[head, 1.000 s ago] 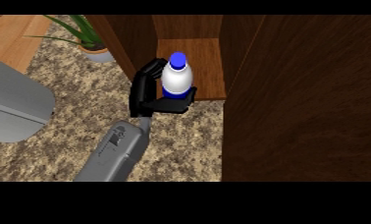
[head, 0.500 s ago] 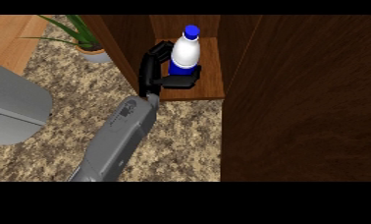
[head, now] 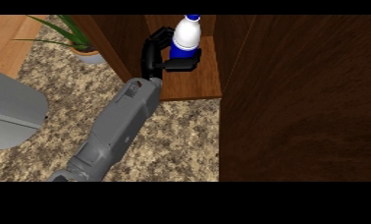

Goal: Pick up the bottled water, place it into the cabinet and close the cabinet

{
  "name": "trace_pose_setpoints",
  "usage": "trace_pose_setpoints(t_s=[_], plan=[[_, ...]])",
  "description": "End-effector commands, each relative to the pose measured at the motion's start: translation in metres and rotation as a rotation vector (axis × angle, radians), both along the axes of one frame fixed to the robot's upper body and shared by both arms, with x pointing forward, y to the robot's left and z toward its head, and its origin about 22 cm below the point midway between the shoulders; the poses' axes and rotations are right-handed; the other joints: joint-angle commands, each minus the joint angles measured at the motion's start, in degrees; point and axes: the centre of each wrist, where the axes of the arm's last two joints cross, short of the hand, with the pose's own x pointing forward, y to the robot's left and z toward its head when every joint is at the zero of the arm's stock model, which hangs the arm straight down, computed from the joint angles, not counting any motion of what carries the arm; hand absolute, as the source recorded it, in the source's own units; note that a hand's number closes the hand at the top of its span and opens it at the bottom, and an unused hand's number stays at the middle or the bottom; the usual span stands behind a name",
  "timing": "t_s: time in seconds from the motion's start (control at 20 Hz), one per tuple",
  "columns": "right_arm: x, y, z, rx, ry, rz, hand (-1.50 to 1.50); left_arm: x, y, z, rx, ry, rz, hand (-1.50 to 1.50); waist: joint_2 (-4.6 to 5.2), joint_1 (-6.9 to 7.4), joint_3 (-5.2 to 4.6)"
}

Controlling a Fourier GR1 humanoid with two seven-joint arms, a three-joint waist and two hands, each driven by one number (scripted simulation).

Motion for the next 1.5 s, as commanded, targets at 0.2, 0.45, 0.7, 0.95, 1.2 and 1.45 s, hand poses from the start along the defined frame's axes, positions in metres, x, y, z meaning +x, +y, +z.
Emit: trace_pose_setpoints(t_s=[0.2,0.45,0.7,0.95,1.2,1.45], plan=[[0.000,0.014,0.017,0.039,-0.044,0.038,-1.50,0.014,0.001,0.001,0.093,-0.046,0.050,1.50,0.08,0.25,0.02],[0.008,0.016,0.007,0.027,-0.051,0.052,-1.50,0.023,-0.002,0.009,0.188,-0.029,0.053,-1.50,0.57,-0.82,0.05],[0.007,0.012,0.011,0.024,-0.058,0.069,-1.50,0.029,-0.004,0.016,0.197,0.001,0.071,-1.50,0.63,-1.14,0.04],[0.006,0.009,0.005,0.044,-0.052,0.077,-1.50,0.032,-0.005,0.022,0.205,-0.033,0.080,-1.50,0.78,-1.59,0.04],[0.009,0.012,0.013,0.019,-0.055,0.073,-1.50,0.036,0.009,0.026,0.109,-0.125,0.011,-1.50,0.78,-0.97,-0.03],[0.013,0.020,0.028,0.018,-0.062,0.072,-1.50,0.033,-0.008,0.031,0.059,-0.204,-0.048,-1.50,0.23,-0.67,-0.04]])
